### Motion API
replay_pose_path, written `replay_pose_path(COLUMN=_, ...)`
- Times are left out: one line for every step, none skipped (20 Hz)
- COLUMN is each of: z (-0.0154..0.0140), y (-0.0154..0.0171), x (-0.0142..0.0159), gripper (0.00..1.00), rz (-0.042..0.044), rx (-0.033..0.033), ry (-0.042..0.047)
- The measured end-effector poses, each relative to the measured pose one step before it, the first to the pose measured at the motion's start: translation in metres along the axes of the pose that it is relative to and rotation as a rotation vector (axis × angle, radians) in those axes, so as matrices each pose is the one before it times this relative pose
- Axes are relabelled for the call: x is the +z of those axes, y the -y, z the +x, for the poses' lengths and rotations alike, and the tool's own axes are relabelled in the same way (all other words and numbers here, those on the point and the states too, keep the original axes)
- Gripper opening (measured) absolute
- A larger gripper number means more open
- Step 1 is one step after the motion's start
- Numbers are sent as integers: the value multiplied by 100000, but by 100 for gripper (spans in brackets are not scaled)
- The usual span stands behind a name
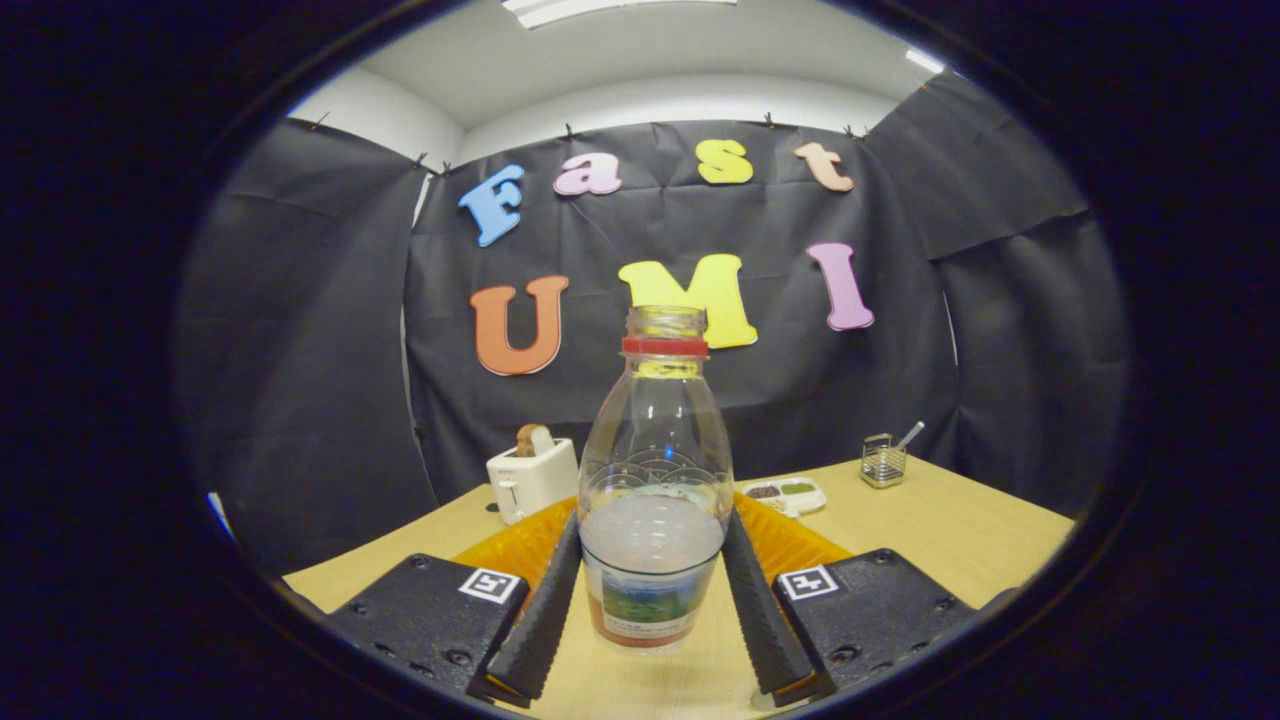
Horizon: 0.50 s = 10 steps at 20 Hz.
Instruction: Take the bottle from table, then pour the juice into the cup, finally place the bottle on the coaster
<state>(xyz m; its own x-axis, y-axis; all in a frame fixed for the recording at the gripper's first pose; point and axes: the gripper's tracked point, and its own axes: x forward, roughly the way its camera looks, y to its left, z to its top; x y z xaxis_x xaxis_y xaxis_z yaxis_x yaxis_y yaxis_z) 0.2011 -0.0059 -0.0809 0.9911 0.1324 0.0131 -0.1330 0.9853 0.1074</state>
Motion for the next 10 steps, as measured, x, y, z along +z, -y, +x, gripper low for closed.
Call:
replay_pose_path(z=712, y=-355, x=-607, gripper=79, rz=-941, rx=66, ry=-755)
replay_pose_path(z=657, y=-269, x=-857, gripper=80, rz=-576, rx=182, ry=-962)
replay_pose_path(z=591, y=-389, x=-833, gripper=80, rz=-547, rx=608, ry=-635)
replay_pose_path(z=677, y=-233, x=-909, gripper=80, rz=-608, rx=572, ry=-1005)
replay_pose_path(z=570, y=-97, x=-1032, gripper=80, rz=-494, rx=-226, ry=-1745)
replay_pose_path(z=446, y=202, x=-1060, gripper=80, rz=-378, rx=188, ry=-1210)
replay_pose_path(z=633, y=-212, x=-756, gripper=80, rz=-378, rx=153, ry=-1136)
replay_pose_path(z=559, y=-98, x=-775, gripper=80, rz=-31, rx=-150, ry=-737)
replay_pose_path(z=474, y=-137, x=-594, gripper=80, rz=-315, rx=-135, ry=-389)
replay_pose_path(z=297, y=-95, x=-435, gripper=80, rz=-9, rx=-386, ry=-281)
